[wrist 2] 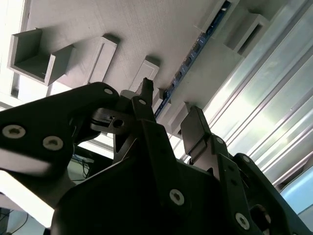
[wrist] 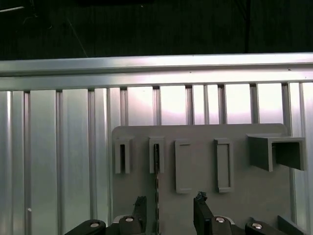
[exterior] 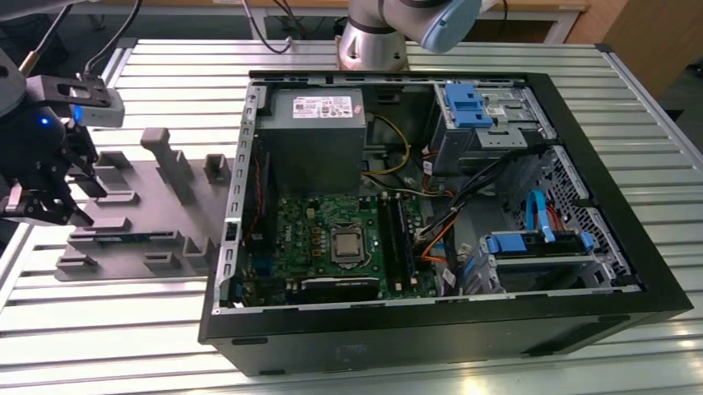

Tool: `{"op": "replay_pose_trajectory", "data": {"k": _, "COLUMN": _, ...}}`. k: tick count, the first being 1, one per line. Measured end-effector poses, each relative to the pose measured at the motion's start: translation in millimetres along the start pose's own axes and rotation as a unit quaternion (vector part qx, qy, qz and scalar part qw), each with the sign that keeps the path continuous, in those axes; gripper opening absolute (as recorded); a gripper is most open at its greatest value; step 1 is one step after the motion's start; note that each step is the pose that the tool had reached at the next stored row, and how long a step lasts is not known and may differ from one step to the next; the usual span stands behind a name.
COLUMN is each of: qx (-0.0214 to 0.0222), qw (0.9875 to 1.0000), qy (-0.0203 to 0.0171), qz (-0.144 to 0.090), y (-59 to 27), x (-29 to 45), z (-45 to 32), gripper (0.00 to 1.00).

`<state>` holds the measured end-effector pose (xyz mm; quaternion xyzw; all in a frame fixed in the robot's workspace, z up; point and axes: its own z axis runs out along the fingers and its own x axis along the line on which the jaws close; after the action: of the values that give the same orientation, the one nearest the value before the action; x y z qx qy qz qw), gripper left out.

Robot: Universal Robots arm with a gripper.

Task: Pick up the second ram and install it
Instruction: 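Pick up the second ram and move it above second insertion slot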

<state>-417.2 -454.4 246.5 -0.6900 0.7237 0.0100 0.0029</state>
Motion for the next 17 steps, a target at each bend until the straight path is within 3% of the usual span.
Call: {"op": "replay_pose_trajectory", "data": {"k": 17, "qx": 0.0001, "qw": 1.0, "qy": 0.0001, "qz": 0.0, "y": 0.0, "x": 0.3, "z": 2.5, "gripper": 0.51}}
